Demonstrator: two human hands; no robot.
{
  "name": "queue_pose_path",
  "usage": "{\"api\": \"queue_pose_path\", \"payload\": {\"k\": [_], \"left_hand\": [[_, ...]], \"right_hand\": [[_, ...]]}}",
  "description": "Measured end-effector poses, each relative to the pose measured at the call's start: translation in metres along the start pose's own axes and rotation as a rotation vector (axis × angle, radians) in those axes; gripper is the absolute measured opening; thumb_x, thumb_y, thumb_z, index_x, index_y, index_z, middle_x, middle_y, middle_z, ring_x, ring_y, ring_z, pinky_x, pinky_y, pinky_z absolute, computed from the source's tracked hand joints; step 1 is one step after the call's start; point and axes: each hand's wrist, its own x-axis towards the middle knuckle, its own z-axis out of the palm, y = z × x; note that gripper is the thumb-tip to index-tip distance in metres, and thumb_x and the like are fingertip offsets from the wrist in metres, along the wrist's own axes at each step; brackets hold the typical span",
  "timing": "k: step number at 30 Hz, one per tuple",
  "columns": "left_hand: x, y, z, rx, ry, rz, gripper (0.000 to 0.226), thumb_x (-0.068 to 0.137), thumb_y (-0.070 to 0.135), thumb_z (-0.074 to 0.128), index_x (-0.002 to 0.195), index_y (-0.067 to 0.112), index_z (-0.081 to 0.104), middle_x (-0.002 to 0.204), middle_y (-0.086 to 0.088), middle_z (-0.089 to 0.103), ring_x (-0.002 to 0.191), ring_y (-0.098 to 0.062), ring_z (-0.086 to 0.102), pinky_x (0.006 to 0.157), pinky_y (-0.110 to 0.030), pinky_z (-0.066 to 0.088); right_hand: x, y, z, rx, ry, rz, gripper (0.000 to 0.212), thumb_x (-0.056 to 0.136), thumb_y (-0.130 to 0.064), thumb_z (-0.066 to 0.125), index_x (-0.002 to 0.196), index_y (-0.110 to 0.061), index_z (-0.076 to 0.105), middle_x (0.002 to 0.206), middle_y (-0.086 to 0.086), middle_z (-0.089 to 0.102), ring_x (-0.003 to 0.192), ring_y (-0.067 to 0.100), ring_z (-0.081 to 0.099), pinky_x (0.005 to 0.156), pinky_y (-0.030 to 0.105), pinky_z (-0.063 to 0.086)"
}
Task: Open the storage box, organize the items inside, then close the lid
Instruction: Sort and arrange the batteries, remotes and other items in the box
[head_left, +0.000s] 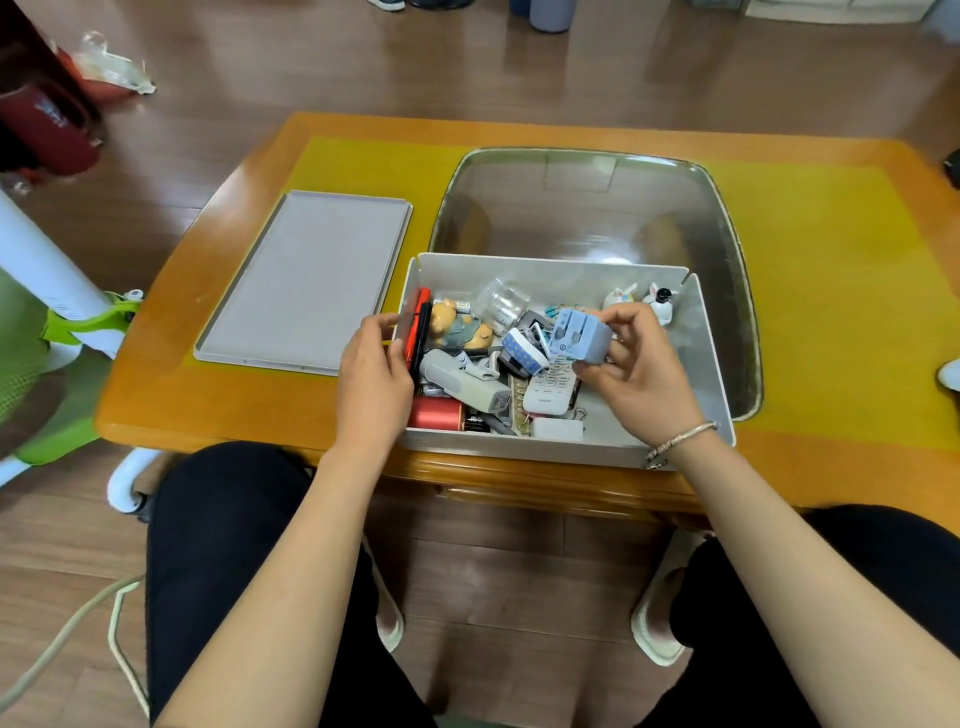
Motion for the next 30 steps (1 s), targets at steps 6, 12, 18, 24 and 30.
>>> {"api": "queue_pose_path", "payload": {"k": [6, 12, 18, 24, 30], "left_hand": [[-0.005, 0.015, -0.007, 0.330, 0.132, 0.116, 0.039, 0.085, 0.001, 0.057, 0.123, 0.012, 0.055, 0.125, -0.011, 0.051, 0.115, -0.030, 0.043, 0.091, -0.040, 0.037], [-0.032, 0.068, 0.010, -0.075, 0.047, 0.266, 0.019, 0.097, 0.013, 0.049, 0.114, 0.010, 0.058, 0.111, 0.002, 0.052, 0.104, -0.007, 0.043, 0.091, -0.016, 0.035], [-0.050, 0.104, 0.049, -0.350, -0.335, 0.121, 0.042, 0.092, 0.046, 0.056, 0.119, 0.015, 0.055, 0.090, 0.009, 0.057, 0.071, 0.000, 0.050, 0.062, -0.013, 0.041], [-0.046, 0.100, 0.050, -0.505, -0.411, 0.130, 0.031, 0.092, 0.027, 0.063, 0.120, 0.017, 0.055, 0.095, 0.013, 0.059, 0.082, 0.008, 0.055, 0.071, -0.010, 0.047], [-0.044, 0.093, 0.042, -0.620, -0.545, 0.157, 0.048, 0.091, 0.006, 0.061, 0.133, 0.024, 0.045, 0.116, 0.012, 0.054, 0.108, -0.004, 0.055, 0.088, -0.024, 0.052]], "right_hand": [[-0.014, 0.006, -0.013, -0.138, 0.139, -0.012, 0.052, 0.072, 0.000, 0.076, 0.094, -0.034, 0.044, 0.104, -0.018, 0.056, 0.100, -0.004, 0.061, 0.072, 0.020, 0.056], [-0.015, 0.004, -0.010, -0.272, 0.300, -0.024, 0.052, 0.067, -0.010, 0.083, 0.100, -0.019, 0.044, 0.105, -0.009, 0.056, 0.093, -0.003, 0.059, 0.065, 0.013, 0.053], [-0.021, 0.005, -0.007, -0.407, 0.265, -0.122, 0.054, 0.071, -0.008, 0.080, 0.112, -0.010, 0.045, 0.107, -0.002, 0.051, 0.090, 0.007, 0.058, 0.067, 0.009, 0.051], [-0.019, 0.007, -0.005, -0.593, 0.235, -0.225, 0.044, 0.069, -0.006, 0.079, 0.107, -0.002, 0.057, 0.105, 0.013, 0.054, 0.093, 0.001, 0.042, 0.081, -0.002, 0.033], [-0.021, 0.007, -0.008, -0.509, 0.173, -0.173, 0.043, 0.073, -0.010, 0.078, 0.110, -0.008, 0.056, 0.104, -0.001, 0.059, 0.090, 0.007, 0.054, 0.071, 0.000, 0.042]]}}
